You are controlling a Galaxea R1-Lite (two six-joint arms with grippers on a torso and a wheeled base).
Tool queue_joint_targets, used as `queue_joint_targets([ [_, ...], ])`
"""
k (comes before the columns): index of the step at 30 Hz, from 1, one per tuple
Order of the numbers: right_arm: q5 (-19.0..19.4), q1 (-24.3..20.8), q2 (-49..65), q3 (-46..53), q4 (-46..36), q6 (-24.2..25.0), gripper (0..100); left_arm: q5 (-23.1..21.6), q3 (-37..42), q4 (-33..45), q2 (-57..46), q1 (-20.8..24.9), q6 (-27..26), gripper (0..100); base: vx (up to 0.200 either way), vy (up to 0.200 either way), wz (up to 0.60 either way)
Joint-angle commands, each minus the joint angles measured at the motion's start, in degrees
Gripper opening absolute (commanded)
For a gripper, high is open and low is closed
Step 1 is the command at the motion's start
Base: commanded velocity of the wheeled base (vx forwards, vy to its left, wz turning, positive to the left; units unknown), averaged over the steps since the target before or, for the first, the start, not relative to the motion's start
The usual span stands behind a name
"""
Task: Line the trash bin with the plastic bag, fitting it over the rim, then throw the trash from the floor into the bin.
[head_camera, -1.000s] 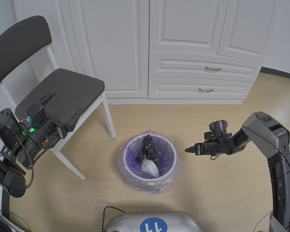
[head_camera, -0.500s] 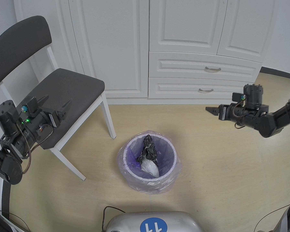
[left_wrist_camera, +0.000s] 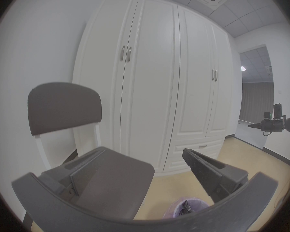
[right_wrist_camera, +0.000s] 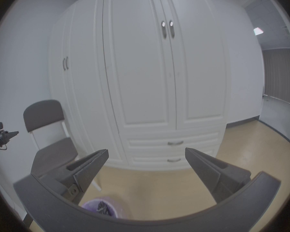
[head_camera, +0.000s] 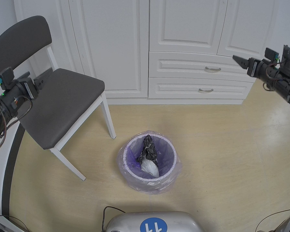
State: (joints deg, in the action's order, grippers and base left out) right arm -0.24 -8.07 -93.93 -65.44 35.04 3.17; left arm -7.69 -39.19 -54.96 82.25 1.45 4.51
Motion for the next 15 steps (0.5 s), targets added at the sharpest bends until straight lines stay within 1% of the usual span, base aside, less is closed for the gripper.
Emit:
queue_joint_targets([
  [1,-2.1,0.0,8.6,-1.5,0.1,-0.1,100,-0.1,-2.7,3.1,-8.4,-0.1,0.1,100,0.0,0.0,0.0],
  [2,-2.1,0.0,8.6,-1.5,0.1,-0.1,100,-0.1,-2.7,3.1,-8.4,-0.1,0.1,100,0.0,0.0,0.0],
  [3,-3.2,0.0,10.6,-2.5,0.0,-0.1,100,-0.5,-4.1,5.3,-10.8,-0.1,0.2,100,0.0,0.0,0.0],
  [5,-4.0,0.0,12.0,-3.6,0.0,-0.1,100,-0.5,-5.6,7.7,-12.4,-0.1,0.1,100,0.0,0.0,0.0],
  [7,-5.1,0.0,14.4,-5.9,-0.8,-0.2,100,-0.5,-9.4,13.5,-15.0,-0.1,0.2,100,0.0,0.0,0.0],
  [8,-5.1,0.0,14.4,-5.9,-0.8,-0.2,100,-0.5,-9.4,13.5,-15.0,-0.1,0.2,100,0.0,0.0,0.0],
  [9,-5.3,0.1,16.3,-6.9,-1.2,-0.4,100,-0.2,-12.9,18.7,-17.2,-0.1,0.3,100,0.0,0.0,0.0],
  [10,-5.2,0.9,17.4,-7.5,-1.4,-1.2,100,0.0,-15.1,22.3,-18.4,-0.1,0.7,100,0.0,0.0,0.0],
  [11,-5.0,1.2,17.6,-7.6,-1.5,-1.4,100,0.0,-15.6,22.8,-18.6,-0.1,0.8,100,0.0,0.0,0.0],
  [13,-4.4,3.6,18.7,-8.4,-2.7,-2.6,100,0.1,-17.4,25.8,-19.8,-0.2,1.1,100,0.0,0.0,0.0],
  [14,-4.2,5.1,20.0,-9.0,-5.7,-3.0,100,0.2,-18.6,28.0,-21.0,-0.5,1.1,100,0.0,0.0,0.0],
  [15,-3.9,5.3,21.2,-9.5,-8.4,-3.0,100,0.2,-19.3,29.5,-21.8,-0.8,1.1,100,0.0,0.0,0.0],
])
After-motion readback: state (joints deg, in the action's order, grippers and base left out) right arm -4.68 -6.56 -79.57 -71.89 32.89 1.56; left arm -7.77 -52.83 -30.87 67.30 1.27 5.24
